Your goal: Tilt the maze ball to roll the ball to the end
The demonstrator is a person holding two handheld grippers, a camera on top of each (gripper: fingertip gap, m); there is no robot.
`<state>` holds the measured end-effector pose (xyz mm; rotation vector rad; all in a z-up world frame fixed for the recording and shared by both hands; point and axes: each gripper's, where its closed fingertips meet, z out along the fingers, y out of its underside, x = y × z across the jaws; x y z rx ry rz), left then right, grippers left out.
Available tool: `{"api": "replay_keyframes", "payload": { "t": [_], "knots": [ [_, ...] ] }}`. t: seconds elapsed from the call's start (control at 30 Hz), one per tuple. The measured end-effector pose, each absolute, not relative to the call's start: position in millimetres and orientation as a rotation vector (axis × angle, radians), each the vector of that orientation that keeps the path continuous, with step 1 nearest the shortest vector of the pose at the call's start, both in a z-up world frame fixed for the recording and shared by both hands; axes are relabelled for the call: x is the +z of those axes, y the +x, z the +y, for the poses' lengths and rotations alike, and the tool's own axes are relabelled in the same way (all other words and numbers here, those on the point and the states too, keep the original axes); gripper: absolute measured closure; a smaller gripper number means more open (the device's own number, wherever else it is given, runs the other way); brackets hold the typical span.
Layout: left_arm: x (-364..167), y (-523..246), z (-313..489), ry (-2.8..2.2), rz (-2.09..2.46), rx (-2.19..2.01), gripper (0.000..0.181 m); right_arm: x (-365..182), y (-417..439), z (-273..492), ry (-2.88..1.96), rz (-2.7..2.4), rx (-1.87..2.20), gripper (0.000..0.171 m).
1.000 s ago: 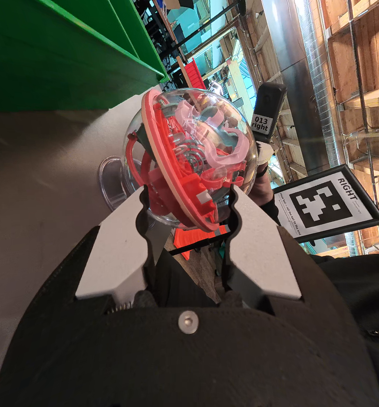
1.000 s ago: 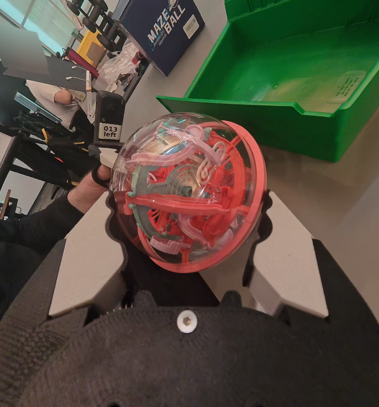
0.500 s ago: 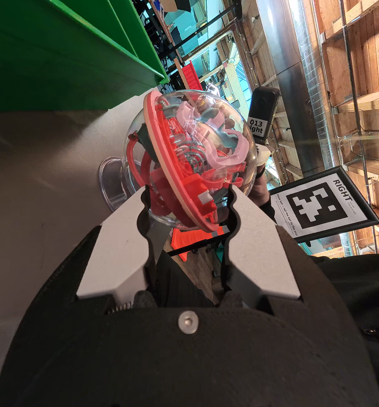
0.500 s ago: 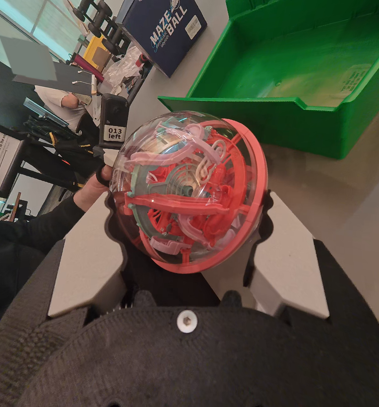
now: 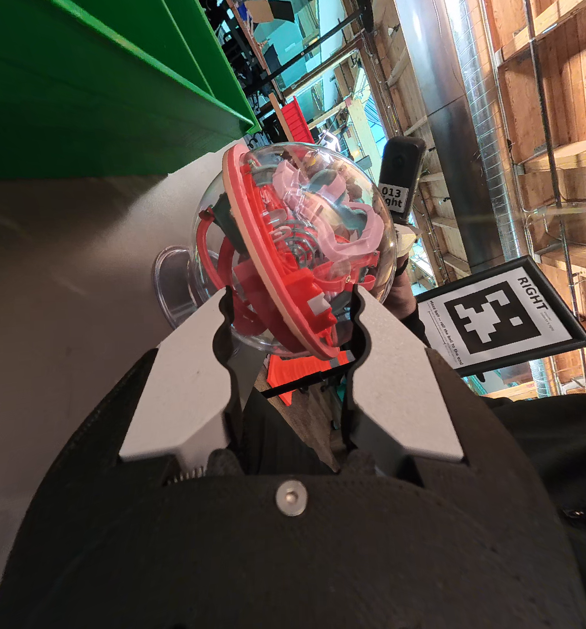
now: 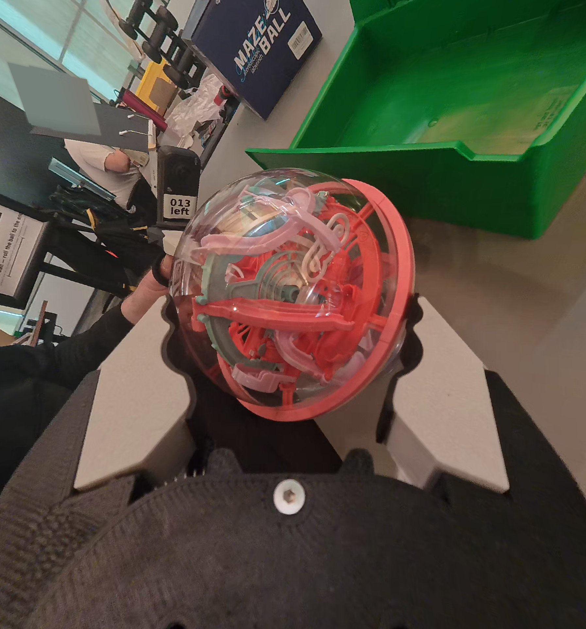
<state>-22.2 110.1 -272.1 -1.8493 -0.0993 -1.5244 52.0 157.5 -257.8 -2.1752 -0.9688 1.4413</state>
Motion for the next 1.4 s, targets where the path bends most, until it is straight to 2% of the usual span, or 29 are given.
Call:
{"api": "replay_keyframes", "payload": {
  "t": [0.37, 1.1, 1.4],
  "knots": [
    [-268, -26, 115, -1.831, -0.116, -1.516, 0.121, -261, 54, 161, -2.205, -0.879, 1.544, 0.041],
    [-278, -28, 100, -1.803, -0.059, -1.54, 0.13, -258, 50, 150, -2.023, -1.013, 1.372, 0.041],
    [-274, -36, 109, -1.79, -0.076, -1.519, 0.132, -262, 50, 150, -2.163, -0.986, 1.419, 0.043]
  ]
}}
